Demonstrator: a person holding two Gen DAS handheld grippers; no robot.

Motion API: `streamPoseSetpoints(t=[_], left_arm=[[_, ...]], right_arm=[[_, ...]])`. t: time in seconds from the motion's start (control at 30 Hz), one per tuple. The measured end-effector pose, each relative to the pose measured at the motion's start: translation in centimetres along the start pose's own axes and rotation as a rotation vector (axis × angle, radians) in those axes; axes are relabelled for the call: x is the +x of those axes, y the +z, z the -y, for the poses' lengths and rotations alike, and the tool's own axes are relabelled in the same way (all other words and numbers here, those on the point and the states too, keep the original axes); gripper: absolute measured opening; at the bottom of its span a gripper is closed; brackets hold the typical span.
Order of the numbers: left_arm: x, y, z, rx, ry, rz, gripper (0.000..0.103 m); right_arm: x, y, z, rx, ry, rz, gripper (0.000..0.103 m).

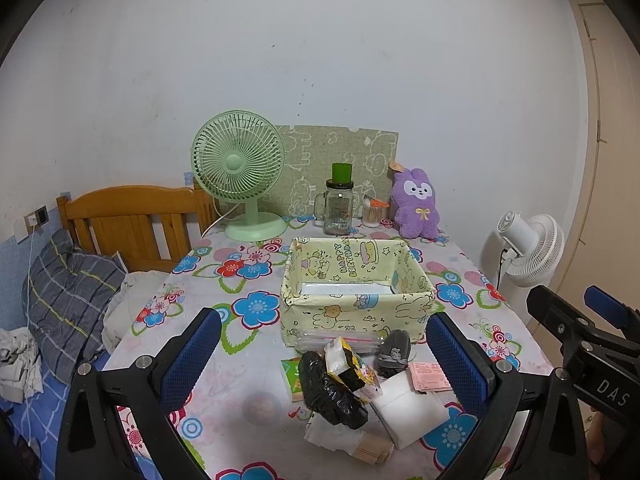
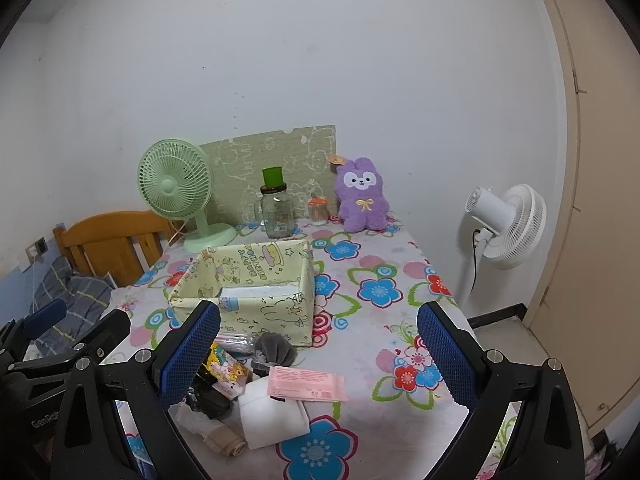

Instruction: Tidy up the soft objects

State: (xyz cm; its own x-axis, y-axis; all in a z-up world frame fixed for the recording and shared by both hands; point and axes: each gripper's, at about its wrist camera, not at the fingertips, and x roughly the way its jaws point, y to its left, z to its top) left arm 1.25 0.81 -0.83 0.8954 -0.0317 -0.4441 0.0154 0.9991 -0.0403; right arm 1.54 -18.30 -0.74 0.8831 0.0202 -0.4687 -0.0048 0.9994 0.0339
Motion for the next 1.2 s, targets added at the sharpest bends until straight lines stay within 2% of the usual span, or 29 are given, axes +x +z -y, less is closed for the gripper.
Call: streamPoseSetpoints(t=[0.9, 1.2], left_arm=[[-0.03, 0.03, -0.10, 0.000, 0.000, -0.003, 0.103], [0.73, -0.37, 0.06, 0.011, -0.003, -0.024, 0.099]], right_arm=[[-0.01, 0.04, -0.01, 0.006, 0.007, 0.016, 0.100], [0.20, -0.02, -0.11, 0.007, 0.017, 0.006, 0.100]])
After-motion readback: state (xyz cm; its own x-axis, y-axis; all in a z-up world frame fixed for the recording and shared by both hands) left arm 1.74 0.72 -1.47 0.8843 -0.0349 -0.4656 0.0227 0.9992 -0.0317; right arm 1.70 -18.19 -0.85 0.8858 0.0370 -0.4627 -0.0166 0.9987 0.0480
